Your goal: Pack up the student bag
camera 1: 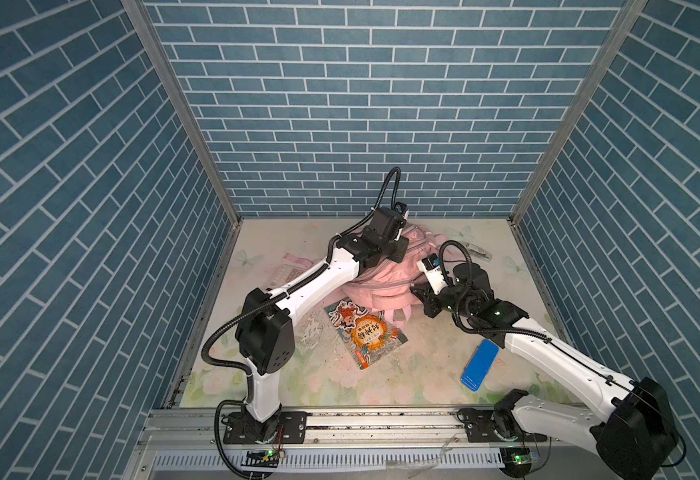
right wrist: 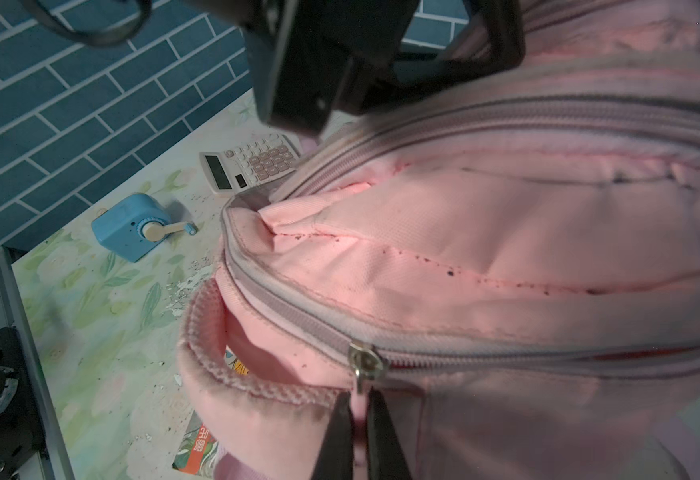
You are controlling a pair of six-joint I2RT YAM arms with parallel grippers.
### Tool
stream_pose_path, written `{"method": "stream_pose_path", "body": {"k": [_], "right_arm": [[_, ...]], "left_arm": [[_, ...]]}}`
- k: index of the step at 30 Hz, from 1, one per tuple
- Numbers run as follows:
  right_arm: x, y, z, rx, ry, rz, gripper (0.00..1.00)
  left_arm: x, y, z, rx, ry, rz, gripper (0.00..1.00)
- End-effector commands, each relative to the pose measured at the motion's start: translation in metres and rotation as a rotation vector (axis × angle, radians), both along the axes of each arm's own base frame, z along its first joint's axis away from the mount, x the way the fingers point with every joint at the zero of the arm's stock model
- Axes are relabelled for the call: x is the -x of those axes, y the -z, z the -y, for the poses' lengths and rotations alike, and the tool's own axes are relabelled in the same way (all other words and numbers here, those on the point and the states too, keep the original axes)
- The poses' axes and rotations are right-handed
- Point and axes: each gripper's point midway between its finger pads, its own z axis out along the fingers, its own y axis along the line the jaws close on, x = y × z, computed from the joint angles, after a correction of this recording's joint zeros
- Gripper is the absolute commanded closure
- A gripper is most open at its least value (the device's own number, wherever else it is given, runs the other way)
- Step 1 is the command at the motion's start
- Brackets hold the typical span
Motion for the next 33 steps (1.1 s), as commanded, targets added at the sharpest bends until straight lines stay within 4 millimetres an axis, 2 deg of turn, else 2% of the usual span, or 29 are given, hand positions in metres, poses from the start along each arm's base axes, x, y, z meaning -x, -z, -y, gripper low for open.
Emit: {"method": "stream_pose_path", "body": {"k": [1, 5, 9, 11, 16, 20, 23, 27, 30, 33], "right_arm": [[0.010, -0.012, -0.015, -0.039, -0.017, -0.097, 1.00], [0.010, -0.012, -0.018, -0.065, 0.030, -0.193, 1.00], [0.007, -0.004, -0.024, -0.166, 0.127, -0.323, 1.00], [0.004, 0.000, -0.025, -0.186, 0.148, -0.326, 1.00], [-0.019, 0.014, 0.009, -0.089, 0.257, -0.278, 1.00], [-0.042, 0.003, 0.039, -0.099, 0.245, -0.268, 1.00], [-0.060, -0.002, 0.054, -0.009, 0.237, -0.205, 1.00], [-0.078, -0.005, 0.072, 0.153, 0.274, -0.184, 1.00], [-0.082, -0.014, 0.075, 0.197, 0.258, -0.139, 1.00], [-0.078, -0.021, 0.070, 0.161, 0.255, -0.122, 1.00]], "left_arm": [[-0.021, -0.053, -0.001, 0.116, -0.131, 0.139, 1.00], [-0.024, -0.051, -0.005, 0.135, -0.172, 0.127, 1.00], [-0.024, -0.053, 0.001, 0.171, -0.177, 0.097, 1.00], [-0.023, -0.053, 0.002, 0.171, -0.174, 0.073, 1.00], [-0.012, -0.063, 0.000, 0.221, -0.136, -0.036, 1.00], [-0.003, -0.076, 0.011, 0.343, -0.065, -0.104, 1.00], [-0.001, -0.079, 0.027, 0.476, -0.006, -0.184, 1.00], [-0.010, -0.093, 0.043, 0.646, 0.055, -0.243, 1.00], [-0.026, -0.103, 0.040, 0.716, 0.039, -0.241, 1.00], [-0.042, -0.110, 0.034, 0.828, 0.017, -0.256, 1.00]]}}
